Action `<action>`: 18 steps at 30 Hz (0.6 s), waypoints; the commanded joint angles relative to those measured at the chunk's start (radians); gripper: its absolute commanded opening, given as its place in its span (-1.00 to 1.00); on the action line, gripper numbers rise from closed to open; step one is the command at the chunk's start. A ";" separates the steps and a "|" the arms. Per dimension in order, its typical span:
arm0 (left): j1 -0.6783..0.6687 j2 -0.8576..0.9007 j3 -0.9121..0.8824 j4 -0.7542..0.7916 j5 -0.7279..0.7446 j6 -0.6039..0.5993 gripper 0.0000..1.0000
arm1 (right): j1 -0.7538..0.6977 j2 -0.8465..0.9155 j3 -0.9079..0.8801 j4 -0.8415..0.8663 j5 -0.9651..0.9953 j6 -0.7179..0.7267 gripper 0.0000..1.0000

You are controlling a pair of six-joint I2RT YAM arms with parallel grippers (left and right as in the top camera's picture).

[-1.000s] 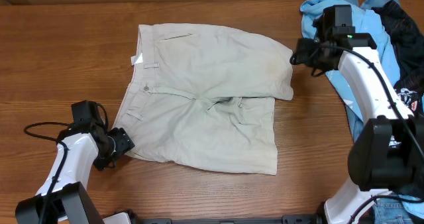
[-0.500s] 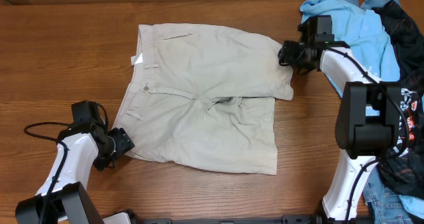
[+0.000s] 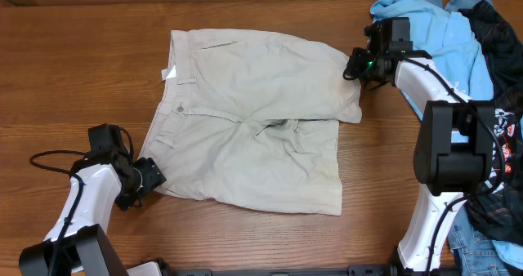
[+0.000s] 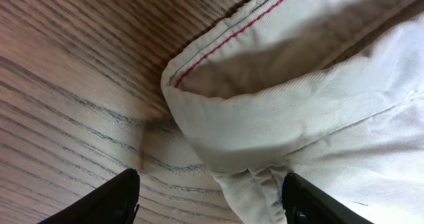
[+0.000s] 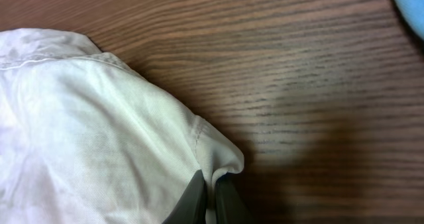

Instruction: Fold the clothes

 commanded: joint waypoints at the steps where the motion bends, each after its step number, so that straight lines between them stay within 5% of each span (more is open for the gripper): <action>1: -0.003 -0.002 -0.008 0.003 -0.014 0.019 0.44 | -0.010 -0.048 0.106 -0.006 0.018 -0.001 -0.92; 10: -0.003 -0.002 -0.008 0.003 -0.013 0.019 0.44 | 0.046 -0.181 0.347 -0.126 0.231 -0.177 -0.92; 15: -0.003 -0.002 -0.008 0.001 -0.013 0.019 0.44 | 0.048 -0.137 0.308 -0.230 0.258 -0.176 0.27; 18: -0.003 -0.002 -0.008 -0.005 -0.013 0.019 0.44 | 0.045 -0.103 0.299 -0.329 0.259 -0.174 0.44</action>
